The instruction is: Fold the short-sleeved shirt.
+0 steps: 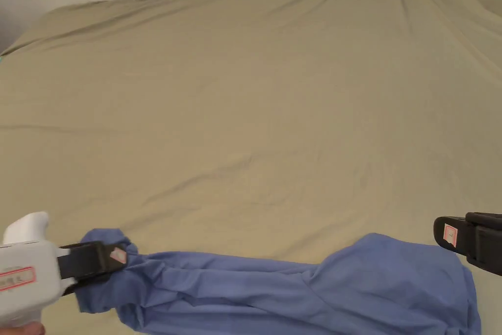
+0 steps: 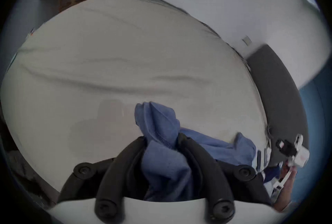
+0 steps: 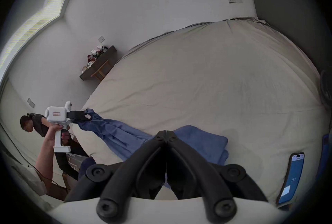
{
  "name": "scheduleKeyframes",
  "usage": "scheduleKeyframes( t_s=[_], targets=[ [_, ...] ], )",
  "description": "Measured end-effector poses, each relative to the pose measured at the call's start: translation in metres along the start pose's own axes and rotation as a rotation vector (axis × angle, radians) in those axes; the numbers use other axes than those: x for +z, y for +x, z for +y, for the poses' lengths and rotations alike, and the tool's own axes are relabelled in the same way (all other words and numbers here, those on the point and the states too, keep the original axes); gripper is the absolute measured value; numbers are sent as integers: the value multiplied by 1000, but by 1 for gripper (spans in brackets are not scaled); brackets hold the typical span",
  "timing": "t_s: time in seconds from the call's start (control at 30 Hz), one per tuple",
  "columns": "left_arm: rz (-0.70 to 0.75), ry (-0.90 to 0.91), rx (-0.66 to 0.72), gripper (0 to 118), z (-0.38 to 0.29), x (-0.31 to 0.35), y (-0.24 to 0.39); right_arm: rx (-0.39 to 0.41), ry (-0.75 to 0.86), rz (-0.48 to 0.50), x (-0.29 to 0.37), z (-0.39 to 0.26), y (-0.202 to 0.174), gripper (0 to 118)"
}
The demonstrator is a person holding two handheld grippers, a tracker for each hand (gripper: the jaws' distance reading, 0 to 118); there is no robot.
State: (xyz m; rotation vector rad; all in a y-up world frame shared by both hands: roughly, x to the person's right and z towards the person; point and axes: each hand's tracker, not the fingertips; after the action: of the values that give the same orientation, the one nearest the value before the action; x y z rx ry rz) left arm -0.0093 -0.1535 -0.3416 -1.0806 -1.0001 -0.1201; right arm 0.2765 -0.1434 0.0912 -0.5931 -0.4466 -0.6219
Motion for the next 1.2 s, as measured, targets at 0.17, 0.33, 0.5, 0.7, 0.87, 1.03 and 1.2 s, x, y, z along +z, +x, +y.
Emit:
scheduleKeyframes(
  t_s=[0.17,0.33,0.5,0.7,0.87,1.03,1.2],
  targets=[
    [10,-72,-216,23,-34,-55,99,33,-10,-5,-2,-1,-5,3],
    [-67,-244,-171,24,-69,-138,125,38,-33,-23,-2,-5,-1,3],
    [-207,-205,125,60,-59,-134,84,34,-54,-33,-1,-13,9,3],
    [-104,88,69,113,-35,-39,63,-12,-74,-14,-9,-22,15,3],
    [260,68,-263,0,-58,-68,84,-15,-74,7,-10,-20,9,3],
    [39,-90,-463,0,-106,-120,149,13,-61,5,-3,-17,3,3],
    [0,-103,-499,0,-128,-145,208,-10,-57,4,1,-18,4,3]
  ],
)
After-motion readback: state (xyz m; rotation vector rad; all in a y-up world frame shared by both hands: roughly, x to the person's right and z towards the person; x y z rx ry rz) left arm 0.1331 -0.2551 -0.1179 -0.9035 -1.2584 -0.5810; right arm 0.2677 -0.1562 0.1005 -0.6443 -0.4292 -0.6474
